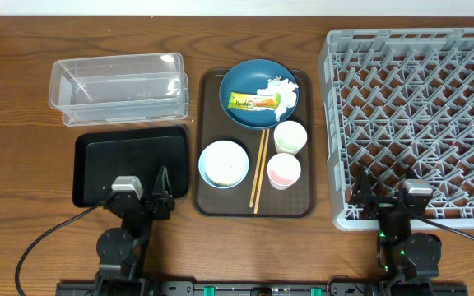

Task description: Sort waste into correct bins and load items into the dishwasher rack

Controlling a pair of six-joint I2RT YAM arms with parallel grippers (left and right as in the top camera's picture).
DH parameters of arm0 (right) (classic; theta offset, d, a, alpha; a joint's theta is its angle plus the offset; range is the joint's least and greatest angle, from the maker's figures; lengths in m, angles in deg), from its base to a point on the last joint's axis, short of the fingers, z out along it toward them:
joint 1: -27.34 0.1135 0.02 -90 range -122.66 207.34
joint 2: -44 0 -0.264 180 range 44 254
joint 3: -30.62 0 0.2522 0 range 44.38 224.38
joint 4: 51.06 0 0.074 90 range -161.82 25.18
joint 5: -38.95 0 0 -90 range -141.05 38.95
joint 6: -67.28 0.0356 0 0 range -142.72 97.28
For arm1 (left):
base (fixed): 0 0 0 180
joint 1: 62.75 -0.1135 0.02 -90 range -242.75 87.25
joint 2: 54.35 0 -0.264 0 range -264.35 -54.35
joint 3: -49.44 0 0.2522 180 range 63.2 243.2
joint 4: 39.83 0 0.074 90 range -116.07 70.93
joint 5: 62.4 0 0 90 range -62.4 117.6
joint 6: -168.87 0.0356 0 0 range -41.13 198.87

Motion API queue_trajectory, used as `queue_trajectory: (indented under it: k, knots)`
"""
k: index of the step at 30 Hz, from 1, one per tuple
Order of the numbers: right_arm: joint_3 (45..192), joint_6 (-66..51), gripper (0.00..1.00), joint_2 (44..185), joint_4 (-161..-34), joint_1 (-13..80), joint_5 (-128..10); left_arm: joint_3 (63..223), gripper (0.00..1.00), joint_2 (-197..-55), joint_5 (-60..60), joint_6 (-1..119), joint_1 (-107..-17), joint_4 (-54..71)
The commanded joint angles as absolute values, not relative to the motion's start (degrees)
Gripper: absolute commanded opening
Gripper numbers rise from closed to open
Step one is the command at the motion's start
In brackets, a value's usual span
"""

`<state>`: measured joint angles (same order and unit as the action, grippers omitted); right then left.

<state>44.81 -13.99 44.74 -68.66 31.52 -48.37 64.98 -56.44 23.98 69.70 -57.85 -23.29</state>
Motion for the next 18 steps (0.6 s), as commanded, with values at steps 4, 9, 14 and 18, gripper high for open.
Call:
queue_trajectory:
  k: [4,9,14,18]
  knots:
    - [48.26,-13.34,0.99,46.27,-71.74,31.0,-48.33,70.29,0.7,-64.83,19.59,68.5,-58.13,-19.16]
    - [53.05,-13.31,0.99,51.25,-74.87,31.0,-47.61,79.08,0.7,-76.48,19.63,68.63,-58.13,-12.77]
    - [60.77,-13.31,0.99,60.47,-79.98,31.0,-47.04,89.28,0.7,-89.95,19.02,68.72,-58.13,-7.22]
    - [68.2,-11.52,0.99,69.35,-85.86,31.0,-48.68,98.18,0.7,-98.67,19.02,68.76,-58.13,1.15]
